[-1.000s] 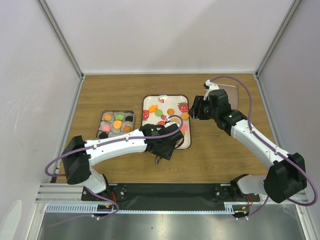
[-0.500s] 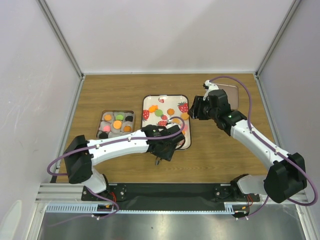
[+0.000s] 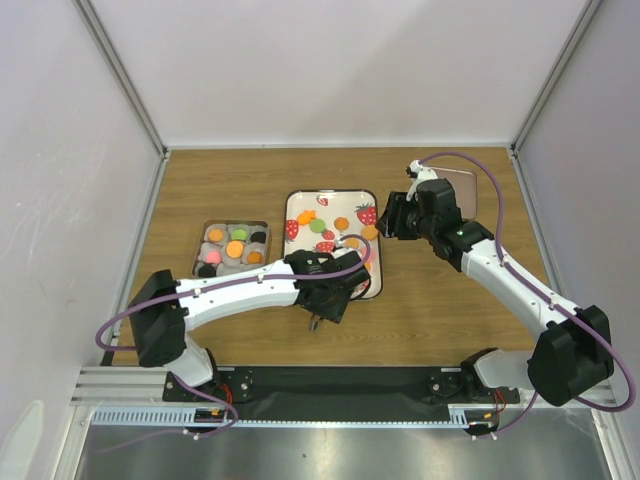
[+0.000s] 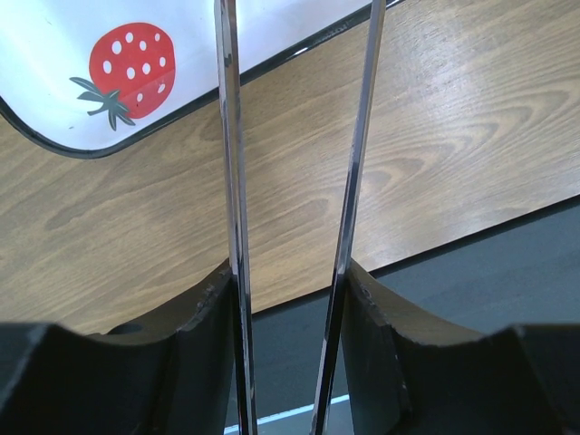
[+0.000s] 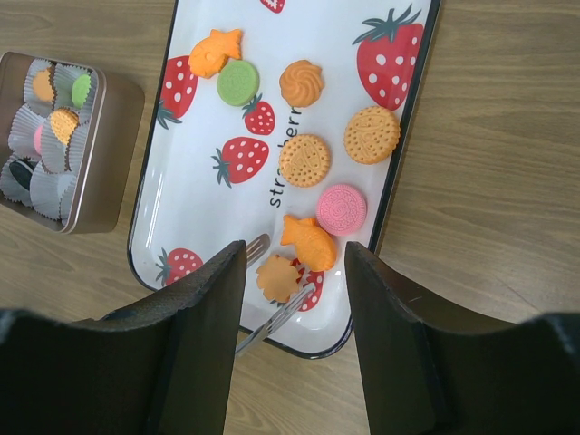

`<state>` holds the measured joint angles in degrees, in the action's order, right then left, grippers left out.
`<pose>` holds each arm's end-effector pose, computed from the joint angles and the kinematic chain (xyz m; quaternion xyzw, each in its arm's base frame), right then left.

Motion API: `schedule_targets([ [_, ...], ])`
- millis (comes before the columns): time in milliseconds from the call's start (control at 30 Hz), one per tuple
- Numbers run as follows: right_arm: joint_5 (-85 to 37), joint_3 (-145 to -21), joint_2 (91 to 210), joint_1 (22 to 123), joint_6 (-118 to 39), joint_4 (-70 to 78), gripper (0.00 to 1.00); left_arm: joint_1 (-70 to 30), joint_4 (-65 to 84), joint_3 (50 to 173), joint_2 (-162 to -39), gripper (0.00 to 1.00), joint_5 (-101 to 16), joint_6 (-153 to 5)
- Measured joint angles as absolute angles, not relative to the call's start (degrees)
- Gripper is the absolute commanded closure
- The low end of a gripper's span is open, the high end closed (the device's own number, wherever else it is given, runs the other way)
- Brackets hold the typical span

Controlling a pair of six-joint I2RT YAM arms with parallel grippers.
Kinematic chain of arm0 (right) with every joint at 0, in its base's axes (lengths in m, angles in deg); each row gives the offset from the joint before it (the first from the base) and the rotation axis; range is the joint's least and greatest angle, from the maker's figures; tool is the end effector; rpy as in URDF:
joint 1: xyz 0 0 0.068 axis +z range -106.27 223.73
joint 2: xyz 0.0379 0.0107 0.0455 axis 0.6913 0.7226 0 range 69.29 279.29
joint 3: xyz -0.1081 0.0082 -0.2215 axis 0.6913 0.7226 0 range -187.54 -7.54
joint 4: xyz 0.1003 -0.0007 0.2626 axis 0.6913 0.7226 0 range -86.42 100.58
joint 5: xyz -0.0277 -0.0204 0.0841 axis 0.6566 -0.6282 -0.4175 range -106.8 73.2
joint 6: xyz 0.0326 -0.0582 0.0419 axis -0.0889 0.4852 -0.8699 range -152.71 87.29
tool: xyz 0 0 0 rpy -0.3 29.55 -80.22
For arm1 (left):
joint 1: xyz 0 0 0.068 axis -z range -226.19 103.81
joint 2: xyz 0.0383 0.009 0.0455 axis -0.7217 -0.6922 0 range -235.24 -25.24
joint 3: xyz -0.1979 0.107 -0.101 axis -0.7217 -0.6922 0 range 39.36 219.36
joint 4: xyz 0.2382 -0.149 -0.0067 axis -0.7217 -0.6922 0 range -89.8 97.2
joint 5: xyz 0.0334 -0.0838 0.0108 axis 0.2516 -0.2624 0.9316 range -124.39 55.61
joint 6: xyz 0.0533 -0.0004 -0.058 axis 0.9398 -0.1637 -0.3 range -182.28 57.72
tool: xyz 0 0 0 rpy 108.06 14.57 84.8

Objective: Pack the cookies

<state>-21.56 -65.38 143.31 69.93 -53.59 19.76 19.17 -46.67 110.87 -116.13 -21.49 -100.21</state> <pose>0.3082 0.1580 0.2491 -0.0606 0.8735 0.2257 0.4270 0.1532 -0.2978 0.1848 0.2172 0.9589 -0.0445 0.1771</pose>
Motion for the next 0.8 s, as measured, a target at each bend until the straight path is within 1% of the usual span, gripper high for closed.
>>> schedule_targets([
  [200, -21.6, -65.4, 143.3, 69.9, -53.6, 19.8, 0.46, 19.2, -46.7, 110.8, -116.5, 0.55, -21.5, -99.8],
  [233, -21.6, -65.4, 143.3, 69.9, -53.6, 19.8, 0.46, 19.2, -46.7, 110.8, -116.5, 0.57, -21.4, -99.7],
  [500, -21.6, -65.4, 143.3, 69.9, -53.6, 19.8, 0.47, 19.2, -47.0, 110.8, -116.5, 0.64, -21.0, -99.6],
  [800, -21.6, -65.4, 143.3, 69.9, -53.6, 19.8, 0.46, 19.0, -49.9, 111.5, -116.2, 0.64, -18.2, -99.2],
])
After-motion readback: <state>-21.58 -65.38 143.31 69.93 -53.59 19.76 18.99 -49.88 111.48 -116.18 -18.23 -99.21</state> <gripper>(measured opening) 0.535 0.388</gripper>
